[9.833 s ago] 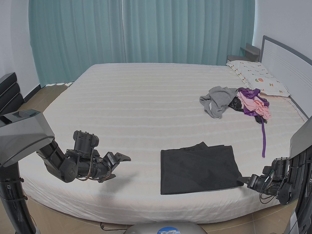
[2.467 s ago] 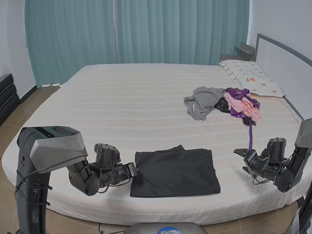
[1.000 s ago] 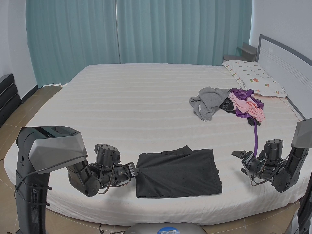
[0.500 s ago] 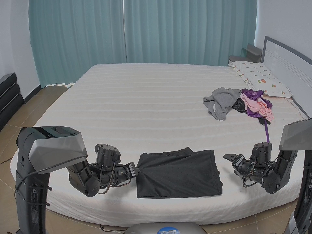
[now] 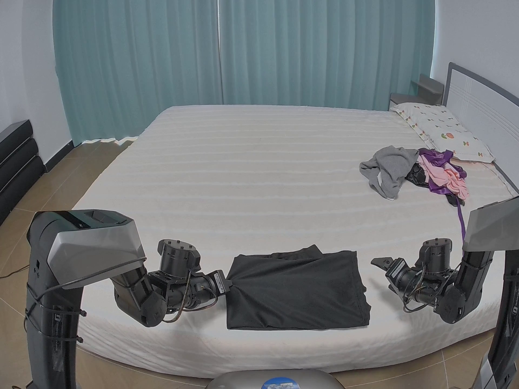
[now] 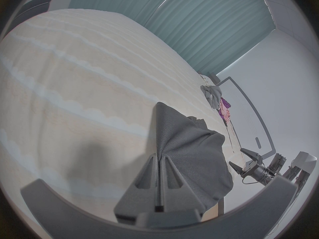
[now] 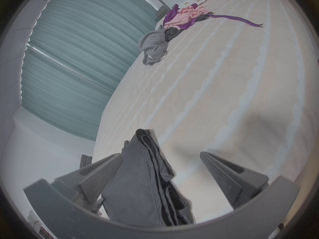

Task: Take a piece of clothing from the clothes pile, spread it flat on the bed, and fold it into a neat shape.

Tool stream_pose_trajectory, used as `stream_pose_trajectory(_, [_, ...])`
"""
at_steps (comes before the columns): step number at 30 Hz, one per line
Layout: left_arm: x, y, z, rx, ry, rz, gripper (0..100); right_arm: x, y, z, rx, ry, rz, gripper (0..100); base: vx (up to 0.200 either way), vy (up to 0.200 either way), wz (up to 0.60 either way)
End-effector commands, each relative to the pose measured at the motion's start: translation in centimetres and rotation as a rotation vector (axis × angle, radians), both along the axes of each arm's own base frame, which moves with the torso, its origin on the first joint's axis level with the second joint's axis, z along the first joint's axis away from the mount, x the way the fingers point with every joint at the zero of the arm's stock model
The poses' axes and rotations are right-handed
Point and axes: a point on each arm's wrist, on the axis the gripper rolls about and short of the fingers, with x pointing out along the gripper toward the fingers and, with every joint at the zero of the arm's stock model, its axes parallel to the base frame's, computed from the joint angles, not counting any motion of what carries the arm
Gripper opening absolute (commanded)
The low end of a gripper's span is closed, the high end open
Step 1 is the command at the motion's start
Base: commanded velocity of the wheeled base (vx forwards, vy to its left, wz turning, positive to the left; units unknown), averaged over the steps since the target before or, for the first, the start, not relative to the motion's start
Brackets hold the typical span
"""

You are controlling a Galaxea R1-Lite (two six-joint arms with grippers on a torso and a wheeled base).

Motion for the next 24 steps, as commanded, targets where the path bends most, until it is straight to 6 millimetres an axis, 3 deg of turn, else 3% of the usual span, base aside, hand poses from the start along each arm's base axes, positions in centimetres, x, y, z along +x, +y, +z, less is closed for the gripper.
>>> stream_pose_trajectory(1, [-0.01,0.02,0.02,-0.001,0.000,0.001,0,-0.06,0.00,0.00,-0.002,-0.003,-0.003,100,0.000,0.200,0.00])
stream_pose_trajectory(24, [0.07,-0.02,-0.04,-0.002,0.001,0.002,0,-0.38,-0.07,-0.13,-0.007,0.009,-0.005,100,0.000,0.200,0.00])
